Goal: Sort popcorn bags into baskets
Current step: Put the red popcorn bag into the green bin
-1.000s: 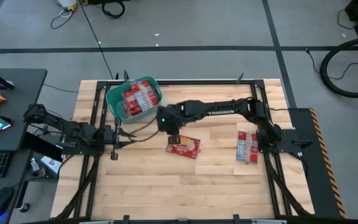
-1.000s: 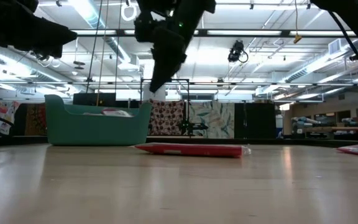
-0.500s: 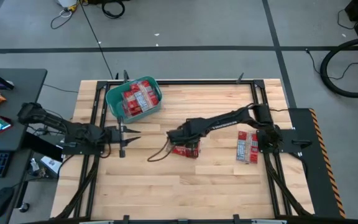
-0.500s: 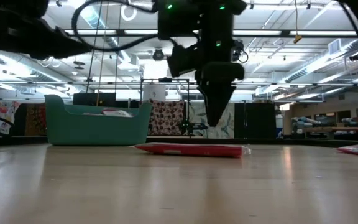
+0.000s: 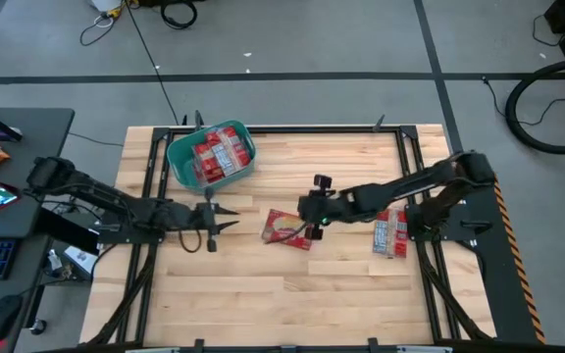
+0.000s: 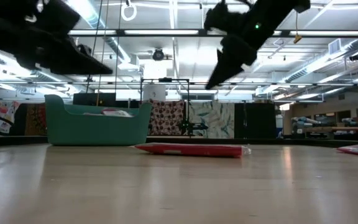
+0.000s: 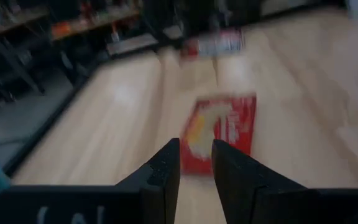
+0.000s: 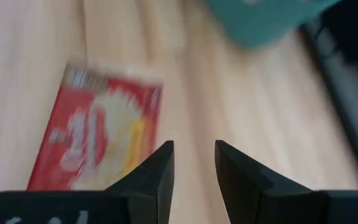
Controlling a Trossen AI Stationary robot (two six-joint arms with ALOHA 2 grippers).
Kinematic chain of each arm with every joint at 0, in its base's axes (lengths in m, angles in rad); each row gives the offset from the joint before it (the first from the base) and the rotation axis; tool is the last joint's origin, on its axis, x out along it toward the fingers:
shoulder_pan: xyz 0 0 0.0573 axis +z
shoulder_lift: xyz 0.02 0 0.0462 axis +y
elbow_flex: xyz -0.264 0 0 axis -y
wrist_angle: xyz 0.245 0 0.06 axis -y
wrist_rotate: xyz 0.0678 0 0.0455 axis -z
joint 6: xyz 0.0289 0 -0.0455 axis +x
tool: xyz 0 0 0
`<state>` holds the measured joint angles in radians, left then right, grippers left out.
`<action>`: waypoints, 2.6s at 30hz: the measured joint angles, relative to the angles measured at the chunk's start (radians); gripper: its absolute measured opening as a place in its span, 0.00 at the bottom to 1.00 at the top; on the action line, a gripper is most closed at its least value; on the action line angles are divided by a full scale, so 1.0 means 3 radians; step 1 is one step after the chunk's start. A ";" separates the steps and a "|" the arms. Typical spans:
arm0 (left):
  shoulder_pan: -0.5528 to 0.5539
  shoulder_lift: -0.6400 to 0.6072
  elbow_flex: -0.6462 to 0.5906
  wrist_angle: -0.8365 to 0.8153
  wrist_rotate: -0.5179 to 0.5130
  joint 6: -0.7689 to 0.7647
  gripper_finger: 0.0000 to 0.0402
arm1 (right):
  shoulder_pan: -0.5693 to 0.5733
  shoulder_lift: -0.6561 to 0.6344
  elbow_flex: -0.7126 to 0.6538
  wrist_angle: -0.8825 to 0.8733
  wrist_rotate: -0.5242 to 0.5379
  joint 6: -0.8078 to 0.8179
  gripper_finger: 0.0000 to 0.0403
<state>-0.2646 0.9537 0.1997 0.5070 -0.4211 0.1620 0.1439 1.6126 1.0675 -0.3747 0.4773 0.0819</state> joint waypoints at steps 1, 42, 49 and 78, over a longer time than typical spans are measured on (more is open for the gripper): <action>-0.0003 0.0123 0.0075 -0.0111 0.0002 -0.0043 0.24 | -0.0017 -0.0096 -0.0093 0.0199 0.0041 -0.0107 0.30; -0.0386 0.2043 0.1608 -0.1269 -0.0096 -0.0320 0.55 | 0.0372 -0.0337 -0.0595 0.1614 0.0890 -0.0702 0.30; -0.0371 0.2361 0.1620 -0.0917 -0.0175 0.0104 0.55 | 0.0373 -0.0337 -0.0595 0.1575 0.0876 -0.0684 0.30; -0.0010 0.2834 0.1623 -0.0704 -0.0188 0.0455 0.04 | 0.0374 -0.0337 -0.0595 0.1580 0.0846 -0.0684 0.30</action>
<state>-0.2676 1.8039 0.6868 0.2957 -0.4774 0.2986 0.2562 1.5116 0.8890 0.0994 0.7311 -0.1234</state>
